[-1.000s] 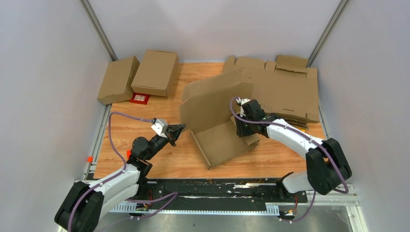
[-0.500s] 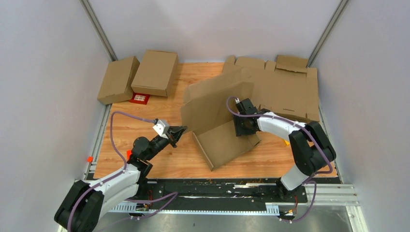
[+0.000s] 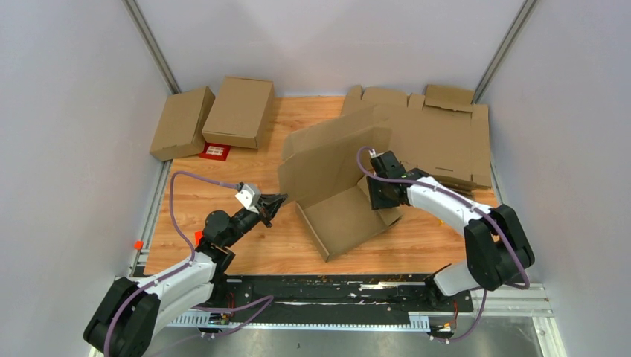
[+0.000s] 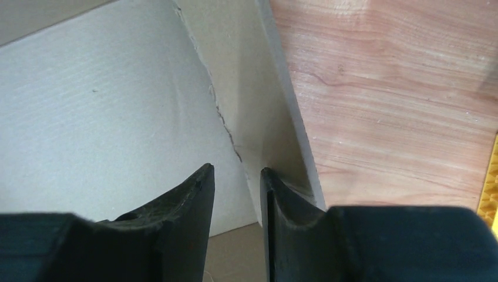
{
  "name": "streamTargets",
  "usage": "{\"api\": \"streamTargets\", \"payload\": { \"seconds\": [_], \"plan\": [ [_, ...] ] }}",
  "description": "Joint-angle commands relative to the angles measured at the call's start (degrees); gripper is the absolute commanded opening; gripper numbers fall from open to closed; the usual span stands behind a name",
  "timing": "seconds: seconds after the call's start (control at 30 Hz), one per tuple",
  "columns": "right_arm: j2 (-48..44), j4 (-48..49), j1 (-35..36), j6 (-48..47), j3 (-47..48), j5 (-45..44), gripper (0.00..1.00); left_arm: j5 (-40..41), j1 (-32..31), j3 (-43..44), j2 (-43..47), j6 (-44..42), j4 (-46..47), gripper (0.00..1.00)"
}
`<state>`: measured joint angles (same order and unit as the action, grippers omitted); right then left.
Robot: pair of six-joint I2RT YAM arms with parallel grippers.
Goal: Fold the paper box
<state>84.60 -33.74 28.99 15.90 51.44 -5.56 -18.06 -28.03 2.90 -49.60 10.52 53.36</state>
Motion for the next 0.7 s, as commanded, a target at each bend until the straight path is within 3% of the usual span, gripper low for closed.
{"api": "streamTargets", "payload": {
  "seconds": [0.0, 0.03, 0.07, 0.67],
  "plan": [
    [-2.62, -0.10, -0.35, -1.61, 0.75, 1.59, 0.24, 0.01, -0.05, 0.16, 0.04, -1.04, 1.74, 0.00],
    [-2.27, 0.02, -0.38, -2.01, 1.11, 1.87, 0.06, -0.07, -0.01, 0.13, 0.11, -1.04, 1.74, 0.00],
    [-1.74, 0.13, -0.26, -2.31, 1.37, 1.59, 0.00, -0.04, -0.01, 0.12, 0.21, -1.03, 1.67, 0.00],
    [19.30, -4.72, 6.63, 4.26, 10.12, -26.26, 0.00, -0.04, -0.01, 0.33, 0.52, -1.38, 0.87, 0.00]
  ]
}}
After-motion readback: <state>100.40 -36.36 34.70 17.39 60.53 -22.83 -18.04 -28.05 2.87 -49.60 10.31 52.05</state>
